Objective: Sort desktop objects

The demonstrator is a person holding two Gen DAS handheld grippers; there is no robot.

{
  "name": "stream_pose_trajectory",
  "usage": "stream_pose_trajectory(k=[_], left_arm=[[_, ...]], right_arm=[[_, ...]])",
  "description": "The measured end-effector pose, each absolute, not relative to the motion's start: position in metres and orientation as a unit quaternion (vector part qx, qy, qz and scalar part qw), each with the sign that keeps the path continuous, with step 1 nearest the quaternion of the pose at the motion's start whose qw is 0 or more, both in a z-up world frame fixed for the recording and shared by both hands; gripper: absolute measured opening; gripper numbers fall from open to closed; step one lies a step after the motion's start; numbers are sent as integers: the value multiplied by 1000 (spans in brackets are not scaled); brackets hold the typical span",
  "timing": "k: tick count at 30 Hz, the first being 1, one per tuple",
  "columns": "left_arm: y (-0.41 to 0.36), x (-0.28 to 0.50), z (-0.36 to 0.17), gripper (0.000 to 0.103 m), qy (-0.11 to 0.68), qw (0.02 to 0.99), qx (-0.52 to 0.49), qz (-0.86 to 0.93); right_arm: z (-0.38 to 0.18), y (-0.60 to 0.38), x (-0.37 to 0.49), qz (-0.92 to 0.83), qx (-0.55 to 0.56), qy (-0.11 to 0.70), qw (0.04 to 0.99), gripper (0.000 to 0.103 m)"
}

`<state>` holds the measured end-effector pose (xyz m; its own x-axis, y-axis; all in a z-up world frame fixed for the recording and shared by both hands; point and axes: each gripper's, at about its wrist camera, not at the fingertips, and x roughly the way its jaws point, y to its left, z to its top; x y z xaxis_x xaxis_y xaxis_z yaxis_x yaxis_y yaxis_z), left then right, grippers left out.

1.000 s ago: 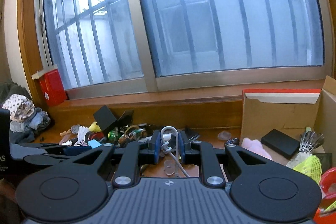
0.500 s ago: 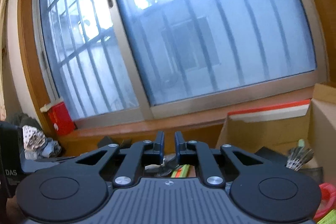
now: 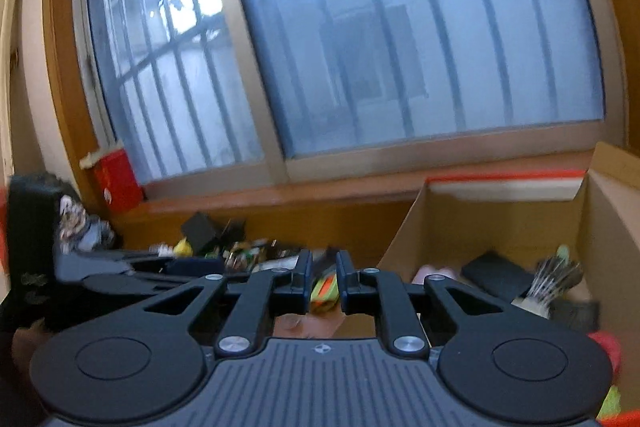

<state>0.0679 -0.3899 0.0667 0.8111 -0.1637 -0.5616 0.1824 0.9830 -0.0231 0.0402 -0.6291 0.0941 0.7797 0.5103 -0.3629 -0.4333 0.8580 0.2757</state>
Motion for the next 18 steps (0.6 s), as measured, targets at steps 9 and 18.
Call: stream_pose_trajectory(k=[9, 18], left_arm=[[-353, 82, 40, 80, 341, 932, 18, -122], [-381, 101, 11, 89, 355, 915, 56, -185]], right_arm=[[59, -536, 24, 224, -5, 317, 922, 41], [8, -515, 17, 124, 2, 392, 912, 42]])
